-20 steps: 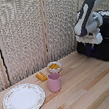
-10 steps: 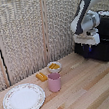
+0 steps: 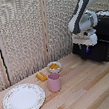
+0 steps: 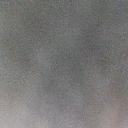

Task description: Carefully navigate your gripper to the air fryer's handle. Confidently seize the handle using your gripper. Gradually bring the handle toward yourself to access the air fryer.

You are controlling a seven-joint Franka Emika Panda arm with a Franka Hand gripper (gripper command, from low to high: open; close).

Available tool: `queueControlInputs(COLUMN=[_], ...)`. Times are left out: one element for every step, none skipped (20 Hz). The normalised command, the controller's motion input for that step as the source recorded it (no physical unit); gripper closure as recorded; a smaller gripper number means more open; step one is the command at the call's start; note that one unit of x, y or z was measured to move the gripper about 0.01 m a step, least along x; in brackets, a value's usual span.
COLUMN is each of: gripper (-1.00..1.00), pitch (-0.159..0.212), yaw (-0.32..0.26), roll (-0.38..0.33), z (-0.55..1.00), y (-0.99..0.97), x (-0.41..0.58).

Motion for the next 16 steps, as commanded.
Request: queueControlInputs(gripper=[1.0, 1.0, 1.0, 1.0, 1.0, 1.0, 1.0, 1.0, 1.0, 1.0, 1.0, 1.0, 1.0, 1.0, 1.0, 1.0], pitch=[-0.15, -0.153, -0.141, -0.131, -0.104, -0.075, -0.051, -0.021, -0.026, -0.03, -0.025, -0.054, -0.054, -0.062, -0.074, -0.057], yaw=[-0.132, -0.132, -0.135, -0.138, -0.141, -0.136, -0.108, -0.069, -0.016, 0.0, 0.0, -0.013, -0.02, -0.042, -0.047, -0.044], roll=[0.085, 0.104, 0.114, 0.112, 0.092, 0.079, 0.063, 0.048, 0.018, 0.039, 0.051, 0.028, 0.027, 0.011, 0.0, 0.0], z=[0.01, 0.06, 0.06, 0.03, 0.0, 0.0, -0.08, -0.13, -0.21, -0.14, -0.11, -0.16, -0.17, -0.2, -0.18, -0.16], y=[0.77, 0.75, 0.73, 0.72, 0.73, 0.75, 0.78, 0.83, 0.9, 0.92, 0.91, 0.92, 0.91, 0.91, 0.91, 0.92], x=[-0.086, -0.086, -0.083, -0.066, -0.031, 0.0, -0.063, -0.163, -0.34, -0.457, -0.446, -0.274, -0.249, -0.157, -0.134, -0.111])
